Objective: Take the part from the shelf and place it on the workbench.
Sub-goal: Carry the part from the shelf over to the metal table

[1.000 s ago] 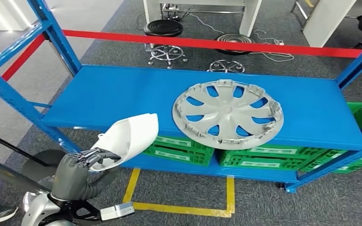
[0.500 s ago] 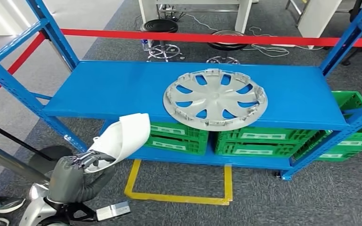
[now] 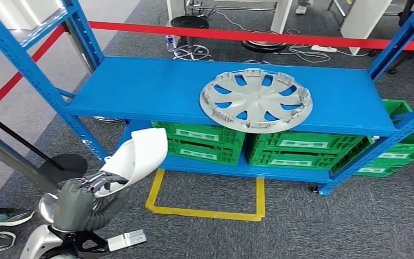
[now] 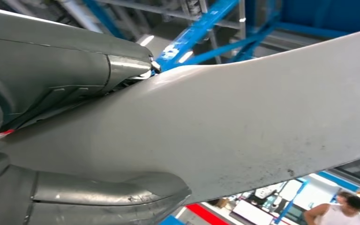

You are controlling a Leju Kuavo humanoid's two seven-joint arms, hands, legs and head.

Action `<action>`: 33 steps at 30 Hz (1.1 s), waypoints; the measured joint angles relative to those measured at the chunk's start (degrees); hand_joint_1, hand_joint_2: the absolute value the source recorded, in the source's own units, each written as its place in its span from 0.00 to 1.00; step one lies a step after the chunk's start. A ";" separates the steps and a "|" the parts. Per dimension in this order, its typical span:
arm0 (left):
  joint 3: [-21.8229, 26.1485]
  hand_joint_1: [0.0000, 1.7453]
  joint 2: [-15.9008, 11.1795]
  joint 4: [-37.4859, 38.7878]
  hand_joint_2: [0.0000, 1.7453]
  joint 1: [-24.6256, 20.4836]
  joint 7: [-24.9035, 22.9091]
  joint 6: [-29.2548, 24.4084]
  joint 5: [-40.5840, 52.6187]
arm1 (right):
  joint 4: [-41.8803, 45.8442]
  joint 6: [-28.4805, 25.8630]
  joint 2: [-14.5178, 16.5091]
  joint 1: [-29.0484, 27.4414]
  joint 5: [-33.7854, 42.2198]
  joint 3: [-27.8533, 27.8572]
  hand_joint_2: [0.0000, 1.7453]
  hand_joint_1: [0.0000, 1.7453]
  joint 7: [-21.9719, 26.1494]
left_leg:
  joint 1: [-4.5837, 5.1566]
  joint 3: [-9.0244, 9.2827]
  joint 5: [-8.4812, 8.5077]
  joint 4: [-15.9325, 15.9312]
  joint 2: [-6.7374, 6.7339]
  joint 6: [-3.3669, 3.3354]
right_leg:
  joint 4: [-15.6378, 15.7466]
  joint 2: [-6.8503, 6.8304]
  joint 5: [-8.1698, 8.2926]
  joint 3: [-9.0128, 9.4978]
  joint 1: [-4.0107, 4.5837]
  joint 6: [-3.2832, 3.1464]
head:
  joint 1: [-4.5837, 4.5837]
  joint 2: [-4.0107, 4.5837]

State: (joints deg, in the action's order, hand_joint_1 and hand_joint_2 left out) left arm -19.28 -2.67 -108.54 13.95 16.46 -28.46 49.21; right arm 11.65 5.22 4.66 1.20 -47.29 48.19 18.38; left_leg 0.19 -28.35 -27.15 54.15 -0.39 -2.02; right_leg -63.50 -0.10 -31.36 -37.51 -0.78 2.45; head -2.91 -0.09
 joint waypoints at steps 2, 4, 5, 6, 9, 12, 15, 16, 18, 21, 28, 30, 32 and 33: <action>0.02 1.00 0.01 0.02 1.00 0.04 0.00 0.06 -0.13 | -0.01 0.02 0.00 -0.01 -0.41 -0.01 1.00 0.00 -0.04 | 0.15 -1.86 1.38 0.15 -0.22 -0.11 | -7.19 0.01 -4.01 -1.43 0.00 0.30 | 0.08 0.00; 0.04 1.00 0.02 0.05 1.00 0.03 0.00 0.09 -0.31 | -0.01 0.05 -0.01 0.01 -0.51 -0.02 1.00 0.00 -0.04 | 0.27 -3.86 2.67 0.53 -0.42 0.03 | -9.44 0.00 -2.55 -0.22 0.01 0.41 | 0.07 0.00; 0.05 1.00 0.02 0.07 1.00 0.03 0.00 0.11 -0.38 | -0.01 0.05 -0.02 0.04 -0.50 -0.02 1.00 0.00 -0.04 | 0.29 -4.86 3.26 0.81 -0.48 0.18 | -7.51 -0.03 -0.74 1.94 0.01 0.34 | 0.07 0.00; 0.06 1.00 0.02 0.08 1.00 0.03 0.00 0.12 -0.44 | 0.00 0.05 -0.03 0.09 -0.49 -0.02 1.00 0.00 -0.04 | 0.30 -5.73 3.78 1.16 -0.50 0.37 | -3.89 -0.12 0.46 5.00 0.01 0.22 | 0.08 0.00; 0.10 1.00 0.01 0.08 1.00 0.00 0.00 0.14 -0.47 | 0.02 0.11 -0.07 0.44 -0.47 -0.03 1.00 0.00 -0.01 | 0.51 -7.26 5.11 2.12 -0.65 1.15 | 7.58 -0.35 -0.83 12.94 0.22 -0.49 | 0.10 0.00; 0.15 1.00 0.00 0.08 1.00 0.02 0.00 0.16 -0.48 | -0.07 0.17 -0.02 0.42 -0.47 -0.03 1.00 0.00 -0.01 | 0.38 -7.83 5.94 2.26 -0.71 2.10 | 9.08 -0.31 -0.64 12.48 0.32 -1.88 | 0.15 0.00; 0.29 1.00 0.01 0.08 1.00 0.13 0.00 0.19 -0.57 | -0.20 0.20 0.02 0.35 -0.45 -0.01 1.00 0.00 -0.02 | 0.00 -9.47 -0.86 7.82 -0.20 3.24 | 9.07 -0.49 1.34 10.46 0.18 -3.13 | -0.09 0.00; 0.33 1.00 0.01 0.09 1.00 0.12 0.00 0.21 -0.62 | -0.20 0.24 0.01 0.35 -0.41 0.00 1.00 0.00 0.00 | -0.14 -10.12 -3.85 11.59 -0.15 3.53 | 9.00 -0.47 1.99 9.76 0.21 -3.28 | -0.20 0.00; 0.40 1.00 0.01 0.11 1.00 0.11 0.00 0.28 -0.75 | -0.20 0.70 0.00 0.36 -0.32 0.03 1.00 0.00 0.05 | -0.35 -10.37 -6.37 17.54 -0.14 3.83 | 8.67 -0.38 3.25 8.17 0.29 -3.29 | -0.23 0.00; 0.52 1.00 0.01 0.13 1.00 0.00 0.14 0.60 -1.23 | -0.20 2.02 0.01 0.38 -0.20 0.11 1.00 0.00 0.29 | -0.39 -5.15 -2.61 13.34 0.17 3.40 | 7.98 -0.02 4.91 5.56 0.36 -2.95 | -0.24 0.00; 1.02 1.00 0.15 0.44 1.00 -1.24 1.68 1.90 -3.15 | -0.22 2.84 0.01 0.53 0.75 0.77 1.00 0.00 1.56 | -0.11 1.72 -1.34 -0.36 0.70 1.06 | 7.02 0.76 6.82 2.05 0.28 -0.73 | -0.12 0.00; 1.25 1.00 0.48 0.80 1.00 -2.03 2.28 2.35 -3.78 | -0.22 2.79 -0.09 0.53 1.35 1.31 1.00 0.00 1.78 | -0.32 0.78 -0.30 -0.73 0.04 0.38 | 2.26 0.67 2.46 0.09 0.20 -0.37 | 0.12 0.00; 1.58 1.00 0.88 1.40 1.00 -2.83 2.86 2.95 -4.34 | -0.22 2.79 -0.13 0.57 2.02 1.91 1.00 0.00 1.98 | -0.18 -0.41 0.63 -0.62 -0.46 0.10 | -5.44 0.59 -2.13 -2.06 0.13 -0.02 | 0.25 0.00; 1.71 1.00 1.10 1.75 1.00 -3.25 3.10 3.27 -4.54 | -0.22 2.79 -0.17 0.57 2.33 2.26 1.00 0.00 2.04 | -0.10 -1.07 1.10 -0.52 -0.74 0.10 | -8.11 0.57 -2.91 -2.45 0.12 0.13 | 0.22 0.00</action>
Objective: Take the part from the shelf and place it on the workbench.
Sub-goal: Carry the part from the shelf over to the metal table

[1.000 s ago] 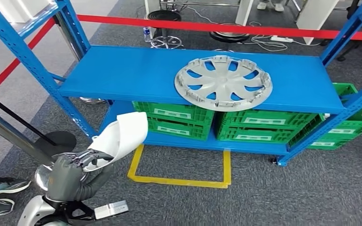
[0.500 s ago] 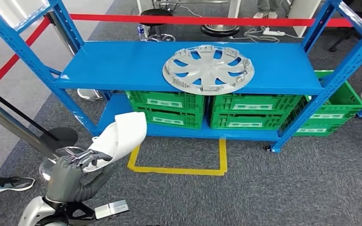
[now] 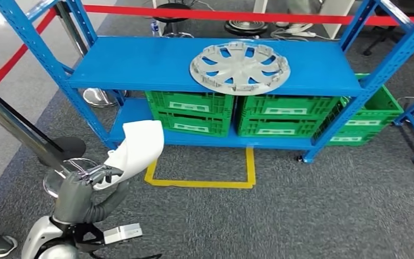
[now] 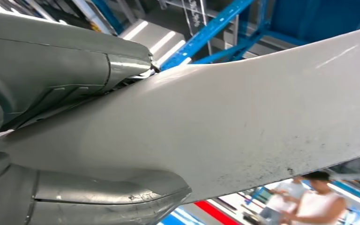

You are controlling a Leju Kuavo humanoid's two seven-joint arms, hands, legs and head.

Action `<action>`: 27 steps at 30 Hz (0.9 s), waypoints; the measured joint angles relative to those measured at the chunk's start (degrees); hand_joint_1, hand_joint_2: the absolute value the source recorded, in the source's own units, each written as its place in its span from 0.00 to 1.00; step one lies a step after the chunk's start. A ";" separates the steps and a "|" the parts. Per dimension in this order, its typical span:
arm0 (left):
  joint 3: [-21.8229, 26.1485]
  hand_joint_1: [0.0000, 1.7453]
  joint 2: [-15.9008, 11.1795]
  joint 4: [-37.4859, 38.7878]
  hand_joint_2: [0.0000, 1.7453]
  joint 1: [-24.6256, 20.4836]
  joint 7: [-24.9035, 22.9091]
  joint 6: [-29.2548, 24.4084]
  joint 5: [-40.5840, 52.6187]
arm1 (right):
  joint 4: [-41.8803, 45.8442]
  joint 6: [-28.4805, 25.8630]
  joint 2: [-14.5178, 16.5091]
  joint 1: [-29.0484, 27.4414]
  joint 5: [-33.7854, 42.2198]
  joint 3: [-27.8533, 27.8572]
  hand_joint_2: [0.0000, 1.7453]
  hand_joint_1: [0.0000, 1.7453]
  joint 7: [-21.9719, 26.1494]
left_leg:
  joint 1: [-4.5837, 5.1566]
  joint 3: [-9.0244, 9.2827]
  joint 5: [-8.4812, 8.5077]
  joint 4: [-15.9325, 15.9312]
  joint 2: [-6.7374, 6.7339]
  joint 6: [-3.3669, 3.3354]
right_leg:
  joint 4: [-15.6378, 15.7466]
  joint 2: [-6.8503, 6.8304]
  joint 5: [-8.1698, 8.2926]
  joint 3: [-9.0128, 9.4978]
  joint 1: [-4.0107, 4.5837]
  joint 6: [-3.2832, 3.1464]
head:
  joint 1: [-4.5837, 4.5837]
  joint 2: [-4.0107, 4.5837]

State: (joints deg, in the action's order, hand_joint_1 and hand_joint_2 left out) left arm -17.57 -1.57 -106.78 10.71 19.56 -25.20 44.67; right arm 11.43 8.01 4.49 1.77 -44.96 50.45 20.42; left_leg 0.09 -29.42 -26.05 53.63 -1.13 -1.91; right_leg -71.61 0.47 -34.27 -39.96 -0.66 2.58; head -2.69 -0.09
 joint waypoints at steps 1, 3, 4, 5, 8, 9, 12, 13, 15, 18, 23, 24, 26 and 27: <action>0.11 1.00 0.22 0.35 1.00 -0.43 0.19 0.29 -0.15 | 0.01 0.00 -0.08 -0.02 0.29 0.35 1.00 0.00 0.05 | 0.06 -0.70 0.44 0.13 -0.25 0.03 | -0.82 -0.03 0.42 0.51 0.00 0.09 | 0.00 0.00; 0.28 1.00 0.69 0.91 1.00 -1.19 0.48 0.66 -0.31 | 0.02 0.03 -0.35 -0.04 0.65 0.99 1.00 0.00 0.14 | 0.10 -2.05 1.14 0.63 -0.62 0.28 | 3.84 -0.38 3.42 4.68 0.01 0.05 | 0.01 0.00; 0.36 1.00 0.90 1.12 1.00 -1.50 0.57 0.77 -0.32 | 0.05 0.05 -0.48 0.01 0.75 1.22 1.00 0.00 0.18 | 0.15 -2.67 1.37 0.99 -0.78 0.47 | 8.06 -0.86 4.41 7.61 0.05 -0.07 | 0.03 0.00; 0.45 1.00 1.08 1.31 1.00 -1.76 0.63 0.85 -0.32 | 0.08 0.08 -0.60 0.09 0.85 1.41 1.00 0.00 0.21 | 0.24 -3.21 1.58 1.41 -0.97 0.72 | 12.01 -1.31 4.80 10.26 0.18 -0.26 | -0.01 0.00; 0.62 1.00 1.53 1.80 1.00 -2.32 0.78 1.09 -0.30 | 0.13 0.08 -0.77 0.15 1.46 2.08 1.00 0.00 0.18 | 0.41 -4.20 2.51 2.21 -1.72 1.53 | 16.65 -1.49 4.44 12.53 0.48 -1.03 | -0.09 0.00; 0.63 1.00 1.65 1.98 1.00 -2.47 0.84 1.17 -0.28 | 0.13 0.07 -0.76 0.06 1.66 2.34 1.00 0.00 0.11 | 0.34 -4.40 2.54 2.34 -1.71 1.84 | 16.68 -1.27 4.74 12.14 0.37 -1.41 | -0.05 0.00; 0.62 1.00 1.83 2.45 1.00 -2.80 0.97 1.33 -0.27 | 0.11 0.04 -0.75 -0.02 1.95 2.87 1.00 0.00 -0.03 | 0.04 -5.88 -2.55 6.66 -0.16 2.88 | 16.72 -0.64 6.24 10.87 0.10 -2.88 | -0.23 0.00; 0.62 1.00 1.85 2.61 1.00 -2.84 1.00 1.37 -0.27 | 0.11 0.01 -0.76 0.02 2.02 2.99 1.00 0.00 -0.04 | -0.05 -6.76 -5.50 10.23 0.31 3.10 | 16.65 -0.34 6.79 10.21 0.13 -3.16 | -0.31 0.00; 0.62 1.00 1.86 2.94 1.00 -2.88 1.03 1.39 -0.28 | 0.11 -0.05 -0.77 0.04 2.10 3.21 1.00 0.00 -0.03 | -0.17 -7.97 -9.35 17.30 0.57 3.24 | 16.42 0.35 7.93 8.67 0.19 -3.27 | -0.30 0.00; 0.62 1.00 1.89 3.34 1.00 -3.01 1.02 1.47 -0.28 | 0.11 -0.05 -0.77 0.03 2.14 3.43 1.00 0.00 -0.03 | -0.16 -4.25 -6.51 15.51 1.09 2.74 | 15.79 1.62 9.52 6.10 0.24 -2.98 | -0.32 0.00; 0.61 1.00 2.11 3.54 1.00 -3.40 1.09 1.57 -0.24 | 0.11 -0.01 -0.62 0.07 2.19 3.56 1.00 0.00 -0.02 | 0.05 4.96 -4.74 0.80 4.53 1.21 | 15.52 4.03 12.62 3.46 0.20 -1.76 | -0.27 0.00; 0.61 1.00 2.19 3.58 1.00 -3.49 1.13 1.63 -0.23 | 0.11 -0.01 -0.64 -0.07 2.25 3.64 1.00 0.00 -0.02 | -0.04 4.64 -4.28 0.64 3.97 1.05 | 15.73 4.39 13.16 3.24 0.07 -1.36 | -0.28 0.00; 0.60 1.00 2.33 3.71 1.00 -3.77 1.20 1.90 -0.05 | 0.11 -0.01 -0.70 -0.29 2.39 3.84 1.00 0.00 0.03 | -0.24 3.62 -2.92 0.34 2.58 0.34 | 14.65 3.39 11.41 2.28 0.00 -0.78 | -0.09 0.00; 0.60 1.00 2.40 3.80 1.00 -3.90 1.22 2.01 0.08 | 0.11 0.00 -0.72 -0.30 2.45 3.92 1.00 0.00 0.11 | -0.40 2.93 -2.19 0.17 1.80 0.04 | 12.62 2.31 8.85 1.43 -0.03 -0.59 | 0.11 0.00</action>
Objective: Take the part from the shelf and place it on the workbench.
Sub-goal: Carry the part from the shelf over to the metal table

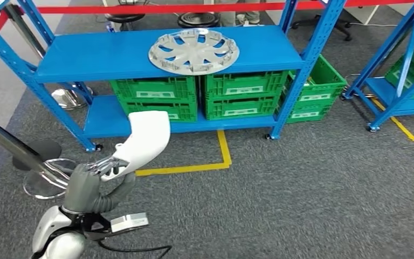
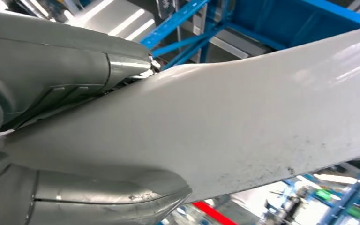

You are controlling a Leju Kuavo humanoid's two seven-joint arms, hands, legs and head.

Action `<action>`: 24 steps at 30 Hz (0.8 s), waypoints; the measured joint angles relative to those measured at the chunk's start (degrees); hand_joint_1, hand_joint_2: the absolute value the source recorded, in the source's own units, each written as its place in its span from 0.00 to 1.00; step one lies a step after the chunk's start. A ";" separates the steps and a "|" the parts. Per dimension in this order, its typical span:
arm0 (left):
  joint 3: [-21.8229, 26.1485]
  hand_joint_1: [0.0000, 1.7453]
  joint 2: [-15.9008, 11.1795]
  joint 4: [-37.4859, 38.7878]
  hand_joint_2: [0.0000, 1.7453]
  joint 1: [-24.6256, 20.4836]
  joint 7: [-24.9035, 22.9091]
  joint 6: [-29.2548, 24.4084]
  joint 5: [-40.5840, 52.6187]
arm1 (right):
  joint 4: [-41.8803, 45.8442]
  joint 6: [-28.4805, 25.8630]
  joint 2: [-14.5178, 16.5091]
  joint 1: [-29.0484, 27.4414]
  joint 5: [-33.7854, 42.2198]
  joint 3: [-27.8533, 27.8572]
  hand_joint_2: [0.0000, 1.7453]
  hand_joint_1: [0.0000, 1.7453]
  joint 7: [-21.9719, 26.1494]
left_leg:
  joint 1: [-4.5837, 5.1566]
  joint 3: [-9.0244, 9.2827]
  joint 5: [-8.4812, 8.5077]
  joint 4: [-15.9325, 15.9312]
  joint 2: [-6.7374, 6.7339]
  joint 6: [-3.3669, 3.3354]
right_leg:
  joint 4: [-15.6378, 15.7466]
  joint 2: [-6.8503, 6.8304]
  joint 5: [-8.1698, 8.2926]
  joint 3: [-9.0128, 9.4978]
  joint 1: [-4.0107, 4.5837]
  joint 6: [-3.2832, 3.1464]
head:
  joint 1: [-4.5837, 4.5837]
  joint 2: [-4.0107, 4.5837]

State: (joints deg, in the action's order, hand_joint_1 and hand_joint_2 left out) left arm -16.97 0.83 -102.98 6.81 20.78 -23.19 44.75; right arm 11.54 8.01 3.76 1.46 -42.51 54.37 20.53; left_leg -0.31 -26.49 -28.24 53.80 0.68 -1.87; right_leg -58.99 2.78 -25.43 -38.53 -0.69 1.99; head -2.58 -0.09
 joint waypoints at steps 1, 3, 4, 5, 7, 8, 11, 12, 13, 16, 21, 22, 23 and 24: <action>0.00 1.00 0.06 0.11 1.00 -0.09 0.02 0.09 0.12 | 0.00 0.00 0.01 0.05 0.04 0.09 1.00 0.00 0.09 | 0.08 -0.76 0.65 0.02 -0.72 -0.15 | -3.19 -1.20 -3.27 -1.00 -0.06 0.22 | 0.19 0.00; -0.01 1.00 0.21 0.39 1.00 -0.21 0.08 0.28 0.20 | 0.00 -0.07 0.04 0.19 0.04 0.27 1.00 0.00 0.27 | 0.14 -2.55 2.04 0.18 -2.27 -0.13 | -10.84 -2.24 -7.59 -2.45 -0.31 0.86 | 0.40 0.00; -0.04 1.00 0.27 0.55 1.00 -0.33 0.11 0.48 0.17 | 0.00 -0.16 0.05 0.21 0.02 0.36 1.00 0.00 0.33 | 0.15 -3.56 2.74 0.36 -3.04 -0.01 | -13.49 -2.41 -7.56 -2.36 -0.43 1.16 | 0.39 0.00; -0.10 1.00 0.33 0.71 1.00 -0.48 0.14 0.71 0.12 | 0.01 -0.28 0.04 0.18 0.01 0.42 1.00 0.00 0.37 | 0.13 -4.65 3.37 0.63 -3.78 0.16 | -14.40 -2.55 -6.22 -1.45 -0.55 1.41 | 0.40 0.00; -0.36 1.00 0.44 1.04 1.00 -0.85 0.16 1.07 0.04 | 0.07 -0.51 0.01 0.11 0.09 0.63 1.00 0.00 0.42 | 0.04 -6.69 4.33 1.51 -5.02 0.70 | -10.20 -3.68 -3.21 3.37 -0.81 1.81 | 0.41 0.00; -0.52 1.00 0.54 1.16 1.00 -1.00 0.16 1.14 0.02 | 0.13 -0.60 0.00 0.16 0.13 0.74 1.00 0.00 0.41 | 0.07 -7.58 4.67 2.08 -5.53 1.03 | -5.86 -4.77 -3.29 6.87 -0.80 2.01 | 0.45 0.00; -1.01 1.00 0.74 1.56 1.00 -1.29 0.03 1.49 -0.07 | 0.29 -0.82 -0.05 0.22 -0.08 0.89 1.00 0.00 -0.03 | 0.19 -8.86 5.99 3.06 -7.19 2.10 | 2.70 -6.20 -5.88 11.98 -0.27 0.88 | 0.36 -0.01; -1.16 1.00 0.74 1.75 1.00 -1.30 -0.07 1.66 -0.10 | 0.31 -0.88 -0.06 -0.01 -0.24 0.90 1.00 0.00 -0.26 | 0.12 -8.92 6.52 3.05 -7.77 2.44 | 2.88 -5.76 -5.73 11.42 -0.13 0.03 | 0.33 -0.01; -1.27 1.00 0.74 1.96 1.00 -1.25 -0.19 1.77 -0.13 | 0.30 -0.95 0.00 -0.31 -0.37 0.90 1.00 0.00 -0.44 | -0.07 -9.05 6.31 3.15 -7.51 2.83 | 2.77 -5.36 -5.23 10.73 -0.07 -0.64 | 0.35 -0.01; -1.42 1.00 0.66 2.42 1.00 -0.87 -0.45 1.81 -0.20 | 0.30 -1.27 0.16 -0.73 -0.89 0.91 1.00 0.00 -0.71 | -0.44 -10.31 -0.97 8.41 -3.24 3.63 | 2.73 -3.99 -3.02 8.52 0.03 -2.36 | 0.26 0.00; -1.49 1.00 0.45 2.89 1.00 -0.66 -0.53 1.84 -0.71 | 0.30 -1.59 0.23 -0.80 -1.47 0.92 1.00 0.00 -0.75 | 0.82 -8.74 -4.67 18.15 -0.82 1.58 | 2.51 -0.62 1.10 3.56 1.54 -3.25 | 0.14 0.00; -1.50 1.00 0.42 2.93 1.00 -0.63 -0.51 1.88 -1.04 | 0.30 -1.67 0.32 -0.86 -1.66 0.92 1.00 0.00 -0.76 | 1.43 -6.34 -2.74 15.51 -0.17 0.45 | 2.50 0.07 1.84 2.75 1.89 -3.42 | 0.14 0.00; -1.50 1.00 0.37 2.95 1.00 -0.61 -0.48 1.98 -1.50 | 0.26 -1.75 0.60 -0.86 -1.90 0.92 1.00 0.00 -0.79 | 2.13 -3.49 -1.74 11.72 0.99 -0.96 | 2.46 0.64 2.56 2.09 2.17 -3.53 | 0.24 0.00; -1.50 1.00 0.33 2.95 1.00 -0.56 -0.42 2.09 -2.00 | 0.32 -1.89 0.78 -0.80 -2.10 0.92 1.00 0.00 -0.81 | 2.64 -0.73 -1.64 7.57 2.04 -2.16 | 2.44 1.27 3.25 1.63 2.32 -3.59 | 0.28 0.00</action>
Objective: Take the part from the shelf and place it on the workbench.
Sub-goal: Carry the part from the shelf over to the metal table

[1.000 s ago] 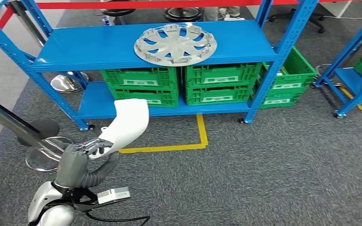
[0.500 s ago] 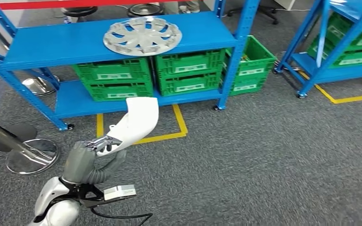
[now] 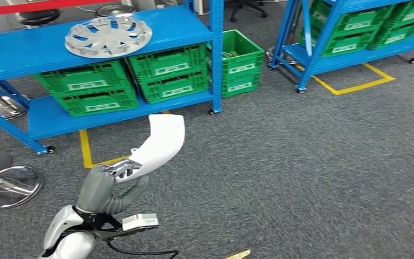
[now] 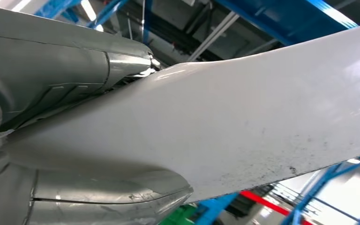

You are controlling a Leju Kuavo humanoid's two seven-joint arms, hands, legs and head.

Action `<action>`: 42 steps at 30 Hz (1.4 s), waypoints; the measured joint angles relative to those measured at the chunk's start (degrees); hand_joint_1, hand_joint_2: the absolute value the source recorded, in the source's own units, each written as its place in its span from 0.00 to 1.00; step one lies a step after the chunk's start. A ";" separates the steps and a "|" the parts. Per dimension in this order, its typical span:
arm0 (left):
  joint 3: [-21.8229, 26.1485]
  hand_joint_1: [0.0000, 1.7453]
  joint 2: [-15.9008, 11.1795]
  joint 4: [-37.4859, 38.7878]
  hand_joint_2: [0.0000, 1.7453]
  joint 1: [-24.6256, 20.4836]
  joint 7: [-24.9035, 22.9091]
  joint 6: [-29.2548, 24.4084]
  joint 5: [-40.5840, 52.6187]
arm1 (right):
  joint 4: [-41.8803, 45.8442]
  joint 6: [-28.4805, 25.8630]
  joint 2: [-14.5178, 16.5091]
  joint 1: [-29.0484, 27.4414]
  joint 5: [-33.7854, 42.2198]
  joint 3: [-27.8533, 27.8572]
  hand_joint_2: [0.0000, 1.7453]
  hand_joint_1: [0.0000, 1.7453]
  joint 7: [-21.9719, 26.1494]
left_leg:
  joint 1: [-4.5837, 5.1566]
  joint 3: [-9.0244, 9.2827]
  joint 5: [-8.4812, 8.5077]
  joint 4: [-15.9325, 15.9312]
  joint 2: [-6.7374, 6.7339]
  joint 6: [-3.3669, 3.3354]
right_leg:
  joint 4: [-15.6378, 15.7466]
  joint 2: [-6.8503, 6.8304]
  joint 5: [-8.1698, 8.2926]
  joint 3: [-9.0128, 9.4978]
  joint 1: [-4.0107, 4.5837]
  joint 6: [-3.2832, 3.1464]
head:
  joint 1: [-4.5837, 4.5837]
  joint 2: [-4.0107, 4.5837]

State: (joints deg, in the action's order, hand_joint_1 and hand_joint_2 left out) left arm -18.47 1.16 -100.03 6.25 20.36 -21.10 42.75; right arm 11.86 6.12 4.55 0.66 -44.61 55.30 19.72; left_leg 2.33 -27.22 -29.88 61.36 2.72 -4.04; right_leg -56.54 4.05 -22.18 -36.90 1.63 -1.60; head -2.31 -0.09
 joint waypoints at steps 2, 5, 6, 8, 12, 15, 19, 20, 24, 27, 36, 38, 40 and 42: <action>0.00 1.00 -0.13 0.00 1.00 0.08 0.17 0.42 -1.00 | 0.03 -0.17 0.51 0.08 -0.40 -0.01 1.00 0.00 -0.04 | 0.64 3.20 -1.49 -5.68 0.99 -1.15 | 0.02 1.03 1.27 -0.72 -0.05 0.27 | 0.07 -0.01; -0.02 1.00 -0.23 0.03 1.00 0.40 0.40 1.21 -2.20 | 0.04 -0.33 0.53 -0.35 -0.90 -0.02 1.00 0.00 -0.11 | 0.29 3.05 -0.52 -7.87 -0.88 -0.56 | -0.27 1.38 1.86 -1.98 -0.08 1.09 | 0.04 -0.01; -0.02 1.00 -0.25 0.05 1.00 0.59 0.47 1.40 -2.55 | 0.04 -0.46 0.57 -0.50 -1.02 -0.02 1.00 0.00 -0.12 | -0.03 2.69 0.22 -8.27 -1.54 -0.33 | -1.78 0.44 0.48 -2.82 -0.13 1.42 | 0.23 0.00; 0.03 1.00 -0.33 0.09 1.00 1.16 0.56 1.57 -3.08 | 0.05 -0.91 0.63 -0.55 -1.16 -0.01 1.00 0.00 0.06 | -0.50 1.68 1.28 -8.48 -2.93 0.15 | -8.35 -2.15 -4.40 -5.30 -0.80 2.39 | 0.57 0.00; 0.08 1.00 -0.55 0.08 1.00 2.33 0.74 1.32 -3.56 | 0.20 -2.79 0.63 -0.61 -1.69 0.00 1.00 0.00 1.34 | -1.46 -0.34 2.35 -7.73 -6.22 1.63 | -14.08 -4.26 -8.02 -3.83 -3.03 4.83 | 0.61 0.00; 0.11 1.00 -0.61 0.03 1.00 2.51 0.77 1.04 -3.65 | 0.40 -3.85 0.83 -0.41 -2.10 0.00 1.00 0.00 1.99 | -2.06 -1.58 1.93 -5.78 -7.98 3.17 | -3.94 -6.46 -6.34 3.93 -3.93 6.03 | 0.70 0.00; 0.10 1.00 -0.72 -0.13 1.00 2.64 0.90 0.74 -3.64 | 0.58 -5.75 1.09 -0.39 -2.47 0.00 1.00 0.00 2.50 | -2.26 -2.32 1.71 -4.37 -8.96 4.78 | -2.43 -6.04 -6.19 4.51 -3.63 3.42 | 0.16 0.00; 0.10 1.00 -0.76 -0.14 1.00 2.69 0.91 0.67 -3.64 | 0.59 -6.32 1.09 -0.44 -2.64 0.01 1.00 0.00 2.64 | -2.48 -2.51 1.16 -3.88 -8.09 5.09 | -2.48 -5.68 -5.95 4.26 -3.55 2.95 | 0.14 0.00; 0.16 1.00 -1.06 -0.36 1.00 3.16 0.91 0.38 -3.65 | 0.62 -7.57 1.09 -0.07 -3.17 0.02 1.00 0.00 3.05 | -2.83 -7.19 -6.27 7.37 -3.53 5.51 | -2.46 -3.50 -4.91 2.86 -3.06 1.43 | -0.01 0.00; 0.17 1.00 -1.18 -0.38 1.00 3.46 0.91 0.35 -3.65 | 0.62 -7.76 1.09 -0.05 -3.26 0.02 1.00 0.00 3.10 | -2.49 -8.52 -6.62 11.18 -3.03 4.44 | -2.47 -1.37 -4.18 1.94 -2.35 1.04 | -0.02 0.00; 0.21 1.00 -1.35 -0.97 1.00 3.47 0.92 -0.02 -3.64 | 0.62 -7.97 1.65 -0.04 -3.53 0.16 1.00 0.00 3.11 | -1.36 -1.25 1.23 -5.59 -0.19 1.21 | -3.03 1.51 -2.86 -0.45 -2.06 2.80 | -0.14 0.00; 0.32 1.00 -1.37 -1.00 1.00 3.66 0.93 -0.21 -3.68 | 0.65 -8.29 1.63 0.08 -3.70 0.32 1.00 0.00 3.13 | -1.67 -1.23 2.04 -6.47 -1.78 1.67 | -7.76 -1.73 -6.23 -2.77 -1.92 3.18 | 0.05 0.00; 0.45 1.00 -1.42 -1.00 1.00 3.97 0.93 -0.32 -3.71 | 0.68 -8.90 1.63 0.29 -3.80 0.42 1.00 0.00 3.22 | -1.68 -1.60 2.23 -6.48 -3.48 1.78 | -14.86 -3.29 -10.10 -5.48 -2.21 3.89 | 0.12 0.00; 0.50 1.00 -1.44 -0.99 1.00 4.19 0.93 -0.36 -3.71 | 0.74 -10.14 1.63 0.23 -3.87 0.54 1.00 0.00 3.58 | -1.79 -1.84 2.29 -6.39 -5.18 2.02 | -17.31 -3.85 -10.80 -5.55 -2.69 4.57 | 0.13 0.00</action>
State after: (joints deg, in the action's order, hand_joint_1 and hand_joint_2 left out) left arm -17.97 -0.28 -101.02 10.44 21.29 -21.45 39.04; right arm 12.60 -4.02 6.17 0.89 -48.48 55.83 23.30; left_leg 0.54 -29.06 -27.59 54.98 -2.46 -2.02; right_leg -73.85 0.19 -32.98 -42.45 -1.06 2.97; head -2.18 -0.09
